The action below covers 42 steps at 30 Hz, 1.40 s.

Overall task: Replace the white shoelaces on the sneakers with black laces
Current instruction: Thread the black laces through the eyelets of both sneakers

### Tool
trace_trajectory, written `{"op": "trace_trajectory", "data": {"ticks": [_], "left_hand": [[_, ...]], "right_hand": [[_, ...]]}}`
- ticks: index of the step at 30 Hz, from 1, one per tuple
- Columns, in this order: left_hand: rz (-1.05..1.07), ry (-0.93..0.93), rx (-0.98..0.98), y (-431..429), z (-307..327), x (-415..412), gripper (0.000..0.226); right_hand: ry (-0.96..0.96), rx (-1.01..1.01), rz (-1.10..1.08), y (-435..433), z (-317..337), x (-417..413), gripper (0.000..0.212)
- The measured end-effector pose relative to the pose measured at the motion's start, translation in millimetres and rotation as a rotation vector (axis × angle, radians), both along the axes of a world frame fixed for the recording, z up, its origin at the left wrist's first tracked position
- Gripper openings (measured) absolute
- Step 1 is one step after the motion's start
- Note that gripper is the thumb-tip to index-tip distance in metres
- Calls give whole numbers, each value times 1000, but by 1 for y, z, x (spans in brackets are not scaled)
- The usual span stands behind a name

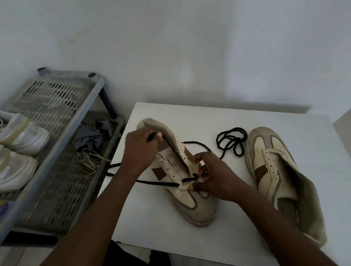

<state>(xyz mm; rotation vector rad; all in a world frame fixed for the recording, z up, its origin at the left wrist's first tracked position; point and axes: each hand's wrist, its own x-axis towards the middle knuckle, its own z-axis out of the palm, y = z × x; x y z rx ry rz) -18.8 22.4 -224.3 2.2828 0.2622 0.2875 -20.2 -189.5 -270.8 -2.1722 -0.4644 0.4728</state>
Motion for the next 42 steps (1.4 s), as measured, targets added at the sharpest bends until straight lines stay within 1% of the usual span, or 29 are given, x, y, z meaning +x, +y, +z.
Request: {"op": "trace_trajectory", "data": {"ticks": [2, 3, 7, 9, 12, 16, 18, 20, 21, 22, 23, 24, 25, 26, 27, 28, 30, 32, 33, 34, 35, 36, 37, 38, 39, 40, 41, 42], "left_hand": [[85, -80, -83, 4, -2, 1, 13], [110, -117, -92, 4, -2, 1, 14], [193, -245, -18, 6, -4, 3, 16], [227, -280, 9, 10, -6, 4, 16], [259, -305, -59, 10, -5, 2, 20], [68, -301, 35, 10, 1, -1, 24], [-51, -279, 70, 9, 2, -3, 29], [-146, -261, 104, 2, 3, -5, 33], [-188, -270, 104, -3, 5, -6, 31], [-221, -286, 89, -6, 6, -7, 25], [-244, -302, 71, -8, 6, -8, 22], [-253, -303, 57, -7, 6, -9, 23], [-252, -287, 39, -4, 6, -8, 29], [-246, -261, 22, 1, 6, -7, 36], [-237, -228, 0, 8, 5, -7, 40], [-233, -202, -25, 15, 4, -7, 36], [-242, -152, -51, 28, 1, -7, 26], [-210, -112, -22, 37, -1, -6, 32], [-168, -110, -7, 41, -1, -5, 42], [-122, -117, -3, 45, 0, -5, 49], [-90, -127, -15, 46, 1, -5, 48], [-78, -132, -25, 44, 3, -6, 42], [-92, -124, -40, 36, 6, -8, 35], [-139, -107, -32, 23, 9, -9, 30], [-210, -89, -20, 8, 13, -11, 27], [-290, -89, 4, -8, 14, -12, 25], [-363, -101, 19, -23, 15, -13, 24], [-406, -114, 33, -32, 14, -14, 24]], "right_hand": [[3, 12, 4, 0, 3, 0, 67], [9, 14, 3, 0, 4, 0, 67], [35, 19, -7, -1, 6, 1, 66], [40, 42, -12, -1, 5, 0, 63], [31, 50, -3, -1, 3, -1, 62], [2, -29, 33, 0, 5, 1, 63], [-72, -49, 19, 4, 11, -2, 63], [-209, -4, -6, 16, 24, -5, 63], [-247, 35, -1, 25, 33, -5, 59], [-232, 79, 20, 35, 41, -4, 51], [-176, 137, 40, 44, 49, -3, 37], [-99, 195, 53, 49, 55, -1, 22], [-34, 247, 54, 49, 58, 3, 10], [1, 285, 37, 43, 60, 8, 8], [23, 324, -2, 34, 60, 12, 12], [54, 398, -71, 21, 58, 16, 17], [177, 663, -256, -6, 52, 21, 26], [375, 911, -413, -28, 44, 19, 30], [470, 975, -483, -34, 39, 17, 29], [531, 979, -549, -36, 33, 17, 27], [518, 905, -602, -35, 31, 16, 26], [418, 749, -622, -29, 29, 15, 26], [238, 521, -599, -23, 32, 13, 29], [5, 289, -518, -16, 35, 11, 38], [-224, 142, -384, -9, 40, 9, 48], [-354, 104, -223, -1, 43, 7, 53], [-388, 123, -87, 6, 45, 4, 49], [-354, 160, 4, 11, 46, 0, 39]]}}
